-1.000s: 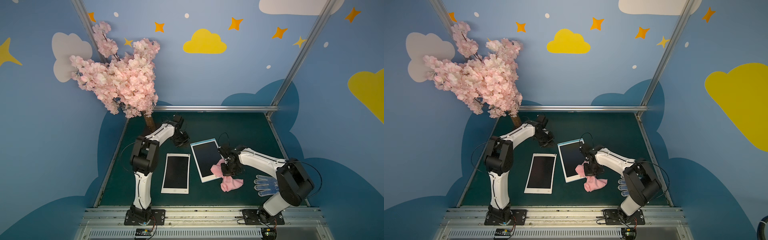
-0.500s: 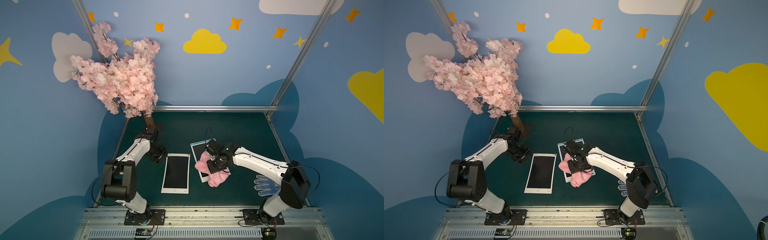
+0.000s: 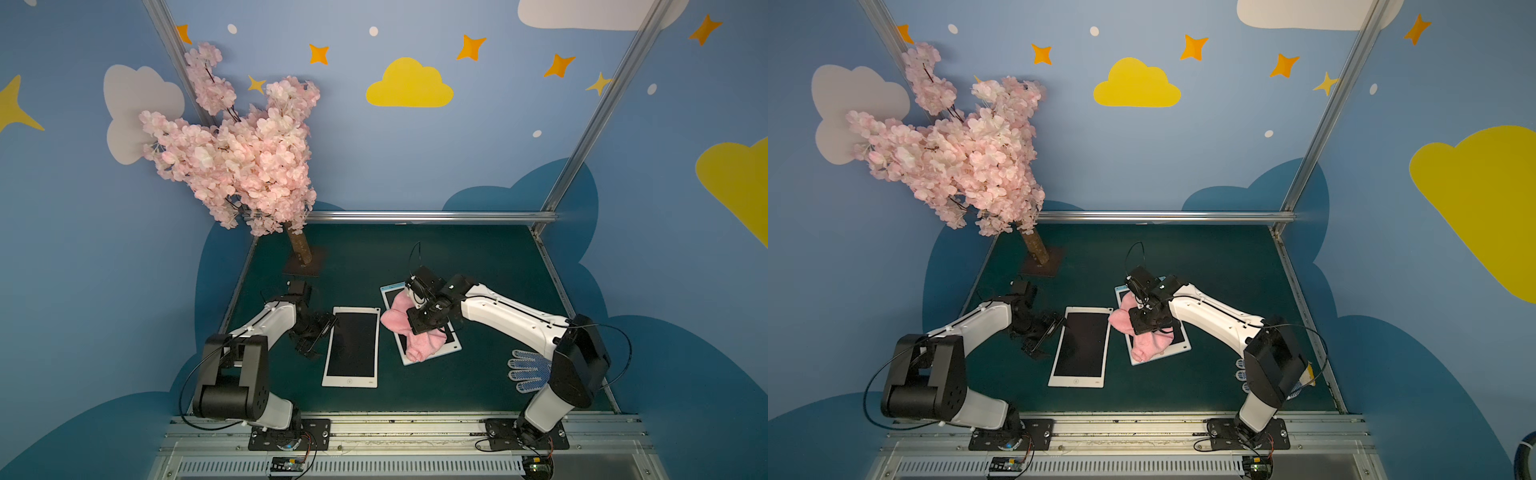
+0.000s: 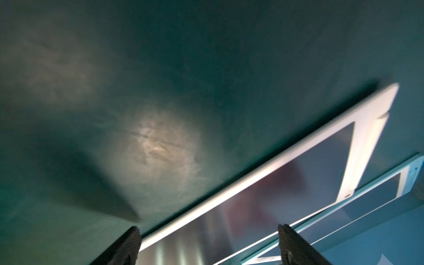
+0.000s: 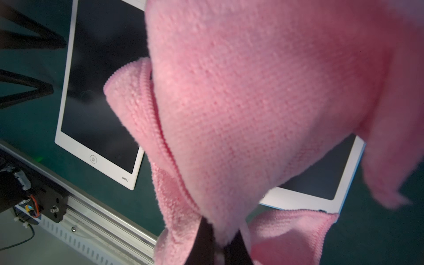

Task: Wipe the drawing tablet
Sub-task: Move the drawing tablet to the center of the board.

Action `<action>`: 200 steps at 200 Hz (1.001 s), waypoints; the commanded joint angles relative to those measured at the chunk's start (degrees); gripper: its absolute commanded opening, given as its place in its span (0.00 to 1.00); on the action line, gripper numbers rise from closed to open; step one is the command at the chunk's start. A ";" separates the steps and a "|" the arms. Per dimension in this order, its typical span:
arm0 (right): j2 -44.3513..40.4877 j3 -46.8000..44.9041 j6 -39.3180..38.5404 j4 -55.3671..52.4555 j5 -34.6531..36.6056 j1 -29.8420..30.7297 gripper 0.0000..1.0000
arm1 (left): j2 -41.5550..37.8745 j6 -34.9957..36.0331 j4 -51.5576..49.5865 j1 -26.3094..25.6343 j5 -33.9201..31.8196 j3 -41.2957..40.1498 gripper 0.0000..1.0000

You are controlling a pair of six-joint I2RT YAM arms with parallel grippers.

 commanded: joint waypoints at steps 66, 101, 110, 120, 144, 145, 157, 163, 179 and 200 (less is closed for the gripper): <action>-1.85 -1.26 -0.74 1.01 -3.67 -4.91 0.00 | -3.31 -9.11 10.24 -6.94 2.10 -5.82 1.00; -2.69 -3.22 -0.02 1.28 -3.66 -6.85 0.00 | -2.06 -16.51 15.43 -13.17 1.52 -5.55 1.00; -2.82 -3.91 0.30 1.30 -3.78 -7.71 0.00 | -1.46 -18.35 16.40 -14.70 1.54 -5.28 1.00; -3.03 -4.50 0.64 1.28 -3.88 -8.62 0.00 | -0.91 -20.40 17.75 -16.23 1.37 -5.25 1.00; -4.25 -5.89 0.64 1.31 -3.96 -10.38 0.00 | 1.12 -23.56 19.83 -19.26 1.43 -4.12 1.00; -4.28 -5.93 0.65 1.29 -3.96 -10.42 0.00 | 1.25 -23.60 19.83 -19.32 1.43 -4.03 1.00; -5.12 -6.45 0.50 1.29 -4.14 -11.17 0.00 | 2.61 -24.23 20.57 -20.79 1.52 -3.02 1.00; -5.34 -6.74 0.49 1.28 -4.15 -11.48 0.00 | 3.29 -24.62 20.85 -21.57 1.43 -2.46 1.00; -6.41 -7.41 0.27 1.31 -4.14 -12.11 0.00 | 5.34 -26.12 22.12 -23.73 1.47 -1.06 1.00; -8.09 -8.39 0.28 1.32 -3.79 -12.78 0.00 | 8.92 -28.71 24.82 -26.49 2.09 1.01 1.00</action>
